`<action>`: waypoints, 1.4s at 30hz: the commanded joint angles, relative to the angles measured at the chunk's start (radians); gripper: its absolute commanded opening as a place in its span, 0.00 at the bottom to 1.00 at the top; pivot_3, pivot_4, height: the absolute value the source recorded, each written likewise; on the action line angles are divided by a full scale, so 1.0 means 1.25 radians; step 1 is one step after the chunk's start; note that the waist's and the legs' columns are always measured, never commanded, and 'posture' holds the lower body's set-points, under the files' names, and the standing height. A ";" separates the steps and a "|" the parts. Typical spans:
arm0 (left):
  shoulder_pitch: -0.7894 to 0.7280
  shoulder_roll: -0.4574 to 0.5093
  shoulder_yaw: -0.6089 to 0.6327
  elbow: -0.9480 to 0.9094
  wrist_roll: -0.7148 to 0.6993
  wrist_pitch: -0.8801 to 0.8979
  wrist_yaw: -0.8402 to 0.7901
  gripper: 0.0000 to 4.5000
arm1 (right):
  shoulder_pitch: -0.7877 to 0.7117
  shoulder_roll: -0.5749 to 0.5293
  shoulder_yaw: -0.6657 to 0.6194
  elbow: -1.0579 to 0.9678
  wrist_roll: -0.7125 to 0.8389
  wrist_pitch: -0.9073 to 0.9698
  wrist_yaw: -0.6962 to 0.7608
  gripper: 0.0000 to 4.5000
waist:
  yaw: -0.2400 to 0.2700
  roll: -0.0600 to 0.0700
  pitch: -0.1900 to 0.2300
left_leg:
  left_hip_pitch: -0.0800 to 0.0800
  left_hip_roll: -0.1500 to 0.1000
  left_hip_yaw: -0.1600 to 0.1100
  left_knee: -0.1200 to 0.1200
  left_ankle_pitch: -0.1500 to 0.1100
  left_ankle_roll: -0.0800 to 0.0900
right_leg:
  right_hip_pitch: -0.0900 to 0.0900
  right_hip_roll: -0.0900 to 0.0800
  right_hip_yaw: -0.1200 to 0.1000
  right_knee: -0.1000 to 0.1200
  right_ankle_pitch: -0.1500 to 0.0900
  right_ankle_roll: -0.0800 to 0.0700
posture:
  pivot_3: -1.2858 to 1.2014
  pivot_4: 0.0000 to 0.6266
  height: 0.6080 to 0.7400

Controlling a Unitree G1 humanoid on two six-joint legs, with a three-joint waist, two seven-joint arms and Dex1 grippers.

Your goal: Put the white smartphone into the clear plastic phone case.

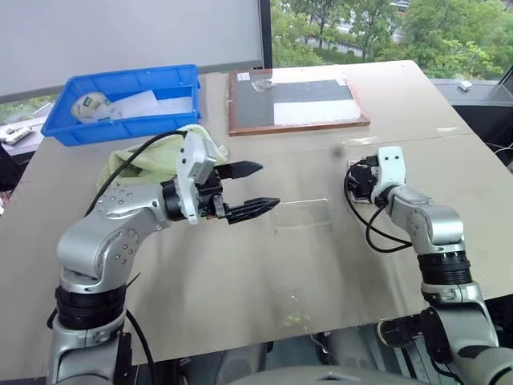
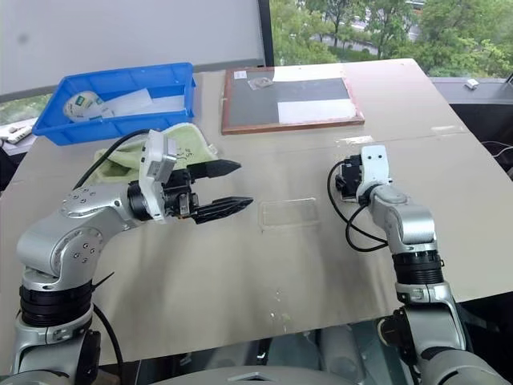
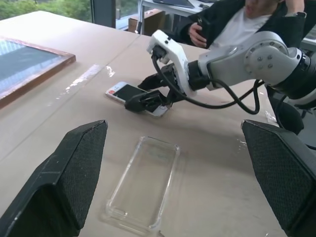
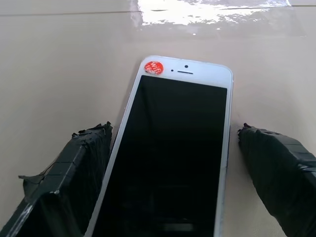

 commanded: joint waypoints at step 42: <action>0.288 0.108 0.039 0.174 0.032 -0.302 -0.224 1.00 | -0.200 -0.234 0.423 0.103 -0.184 -0.515 0.915 0.66 | -0.013 0.005 0.004 | -0.008 0.007 0.000 -0.003 -0.001 -0.002 | -0.011 0.005 0.002 -0.003 0.001 -0.003 | 0.52 0.24 1.00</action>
